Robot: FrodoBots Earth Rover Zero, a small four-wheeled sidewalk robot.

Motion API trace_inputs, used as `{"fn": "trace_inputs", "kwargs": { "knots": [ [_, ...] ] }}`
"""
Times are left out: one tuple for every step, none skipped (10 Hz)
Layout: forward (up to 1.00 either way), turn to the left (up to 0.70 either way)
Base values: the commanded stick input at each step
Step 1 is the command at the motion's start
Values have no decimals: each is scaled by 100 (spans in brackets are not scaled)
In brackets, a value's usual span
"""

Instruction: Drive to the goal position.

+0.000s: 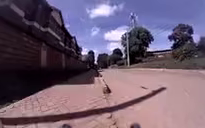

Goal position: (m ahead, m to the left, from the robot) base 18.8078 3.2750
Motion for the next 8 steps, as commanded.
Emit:
{"fn": "trace_inputs", "kwargs": {
  "knots": [
    [0,100],
    [0,100],
    [0,100],
    [0,100],
    [0,100],
    [0,100],
    [0,100],
    [0,100]
  ]
}}
